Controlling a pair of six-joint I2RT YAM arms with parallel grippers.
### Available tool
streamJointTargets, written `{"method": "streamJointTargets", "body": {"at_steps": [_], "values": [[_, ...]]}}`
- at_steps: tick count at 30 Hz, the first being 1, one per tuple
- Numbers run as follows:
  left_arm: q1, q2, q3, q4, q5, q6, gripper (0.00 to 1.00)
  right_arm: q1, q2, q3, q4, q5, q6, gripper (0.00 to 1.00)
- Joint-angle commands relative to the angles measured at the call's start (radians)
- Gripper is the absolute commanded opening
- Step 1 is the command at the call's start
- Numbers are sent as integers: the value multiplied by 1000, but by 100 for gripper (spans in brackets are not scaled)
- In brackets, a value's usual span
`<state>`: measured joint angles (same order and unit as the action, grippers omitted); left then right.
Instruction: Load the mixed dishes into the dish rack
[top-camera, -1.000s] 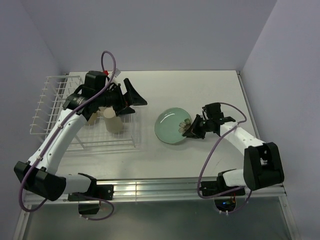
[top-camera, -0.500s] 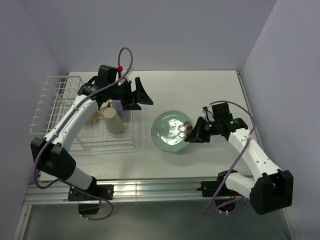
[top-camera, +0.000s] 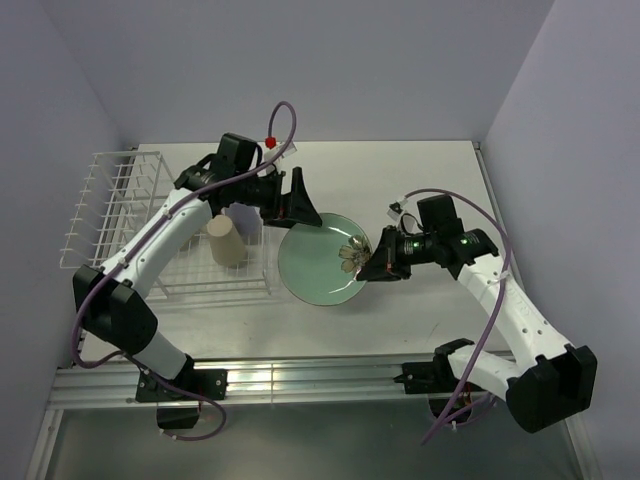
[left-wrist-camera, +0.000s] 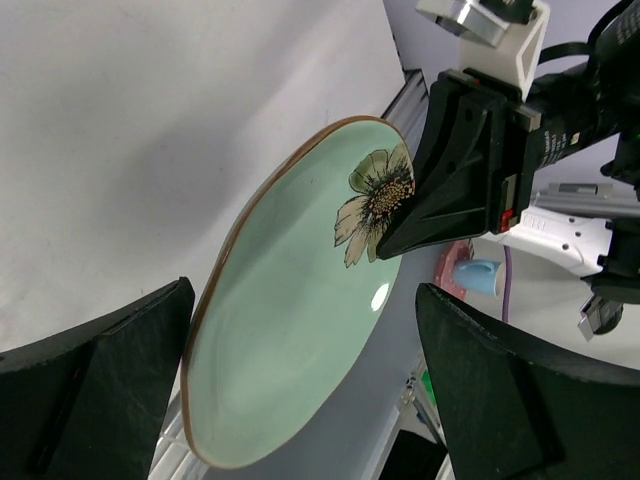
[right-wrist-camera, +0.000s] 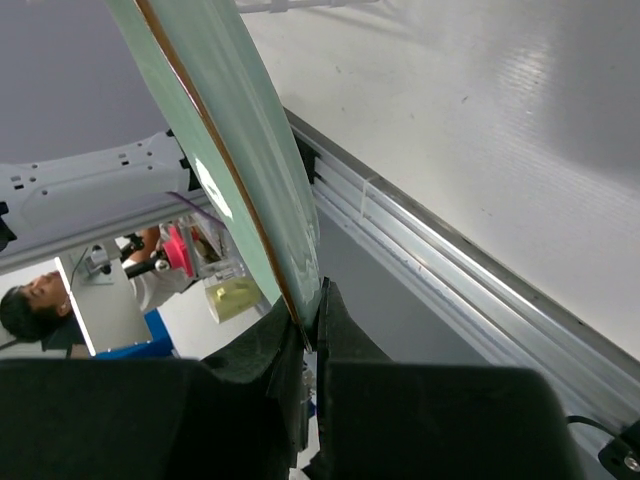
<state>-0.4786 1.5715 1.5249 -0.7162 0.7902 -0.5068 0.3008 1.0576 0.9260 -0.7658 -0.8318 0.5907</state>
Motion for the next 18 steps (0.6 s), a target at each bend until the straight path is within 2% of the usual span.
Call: {"method": "streamJointTargets", "body": {"at_steps": [1,6,9,12,13,15,16,18], "values": [[-23,-7,29,6,49,47,99,21,-5,96,69,-127,15,0],[-37,-24,-11,21,98,45,99,31,15,111,79,-130,14,0],[-41,-45,-38,50,122,34,93,31,28,125,85,-135,8,0],[-45,-71,-80,83,165,22,76,31,47,145,94,-141,1,0],[-43,-80,-92,104,188,10,63,31,51,151,97,-151,-3,0],[-45,-105,-132,133,213,-5,49,31,67,169,108,-159,-3,0],[-43,-116,-149,155,228,-37,37,31,73,174,111,-165,-6,0],[-43,-143,-199,233,279,-71,28,38,91,195,117,-191,-18,0]]}}
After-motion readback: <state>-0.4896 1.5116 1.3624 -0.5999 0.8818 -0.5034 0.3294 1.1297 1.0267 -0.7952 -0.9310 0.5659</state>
